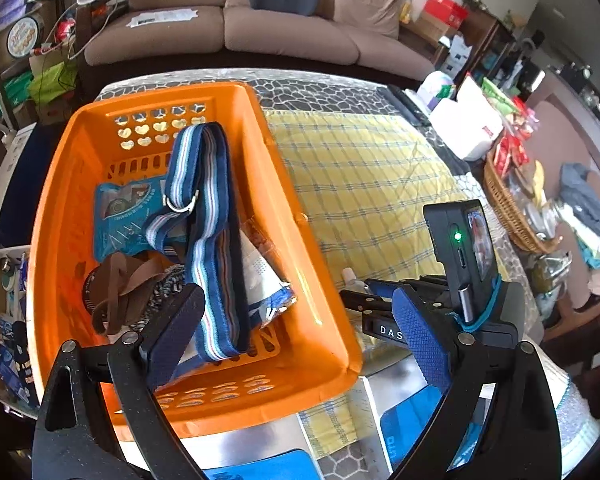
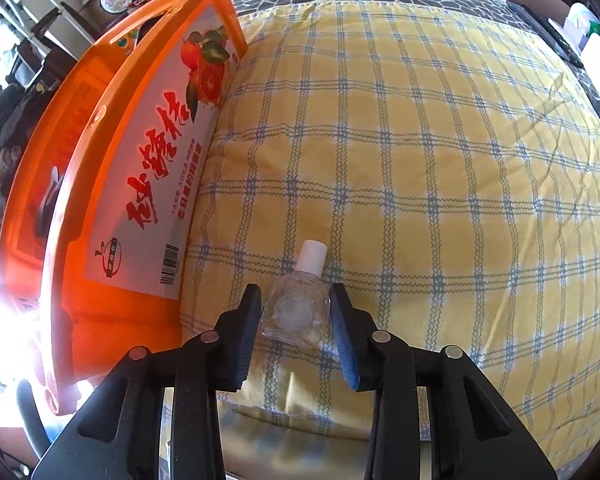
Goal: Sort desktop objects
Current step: 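Move the right tool to the small clear bottle and close on it, then lift the bottle with the right tool while the left tool steadies it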
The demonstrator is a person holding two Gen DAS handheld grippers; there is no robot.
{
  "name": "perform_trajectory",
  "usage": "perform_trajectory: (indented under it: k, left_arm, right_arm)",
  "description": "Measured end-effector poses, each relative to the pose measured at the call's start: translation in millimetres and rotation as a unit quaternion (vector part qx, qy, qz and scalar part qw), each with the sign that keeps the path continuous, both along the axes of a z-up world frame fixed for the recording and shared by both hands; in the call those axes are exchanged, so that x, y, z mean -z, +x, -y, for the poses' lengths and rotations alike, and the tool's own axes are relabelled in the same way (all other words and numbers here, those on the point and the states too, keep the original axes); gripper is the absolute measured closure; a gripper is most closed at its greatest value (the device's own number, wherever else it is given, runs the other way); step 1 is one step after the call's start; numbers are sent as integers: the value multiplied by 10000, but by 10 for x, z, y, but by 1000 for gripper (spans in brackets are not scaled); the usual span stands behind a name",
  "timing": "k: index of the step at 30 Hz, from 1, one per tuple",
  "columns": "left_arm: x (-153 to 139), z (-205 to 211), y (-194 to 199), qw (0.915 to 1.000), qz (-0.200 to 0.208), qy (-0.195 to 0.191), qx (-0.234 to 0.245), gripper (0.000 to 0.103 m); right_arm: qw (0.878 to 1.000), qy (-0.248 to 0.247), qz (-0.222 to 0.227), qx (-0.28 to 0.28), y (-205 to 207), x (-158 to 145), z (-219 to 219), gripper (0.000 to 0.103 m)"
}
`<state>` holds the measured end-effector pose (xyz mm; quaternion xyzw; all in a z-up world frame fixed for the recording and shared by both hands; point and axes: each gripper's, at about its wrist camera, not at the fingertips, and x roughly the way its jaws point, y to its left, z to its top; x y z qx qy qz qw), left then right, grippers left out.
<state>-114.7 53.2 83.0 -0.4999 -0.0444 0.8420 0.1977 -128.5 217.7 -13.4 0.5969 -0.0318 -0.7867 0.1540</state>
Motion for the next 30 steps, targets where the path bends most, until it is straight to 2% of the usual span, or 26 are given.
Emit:
perform_trajectory:
  k: [2,3,4,6,9,13,15,17,25,26,28,30]
  left_arm:
    - [16,-59,-39,9996,148,245,-4,9]
    - [25,-95,-66,9990,232,389,-6,11]
    - [36,-127,-91,9982,309,512,-11,16]
    - [63,-224,-150,9962,451,740,-8,26]
    - [94,-376,-191,9960,521,723,41,32]
    - [89,-508,-166,9959,518,731,114,33]
    - [94,-527,-161,9961,523,701,101,33]
    - [93,-507,-155,9963,519,683,46,33]
    - [126,-433,-195,9955,578,753,-74,33]
    - [127,-431,-195,9954,585,760,-70,33]
    - [138,-448,-199,9950,617,788,-47,33]
    - [144,-475,-193,9944,638,838,-13,33]
  right_arm:
    - [9999,-149,-73,47,26,-66,-122,68]
    - [9997,-222,-122,71,46,-110,-191,71]
    - [9994,-305,-158,98,65,-155,-260,75]
    - [9981,-564,-217,142,123,-265,-398,88]
    - [9979,-544,-344,112,160,-405,-466,88]
    - [9990,-330,-292,91,201,-415,-454,86]
    - [9989,-407,-186,108,167,-355,-486,68]
    - [9992,-379,-56,146,121,-249,-453,60]
    - [9995,121,217,-208,77,-20,-249,60]
    - [9993,202,185,-268,87,-22,-227,63]
    - [9988,273,134,-380,115,-27,-210,78]
    - [9990,229,78,-369,136,-44,-248,79]
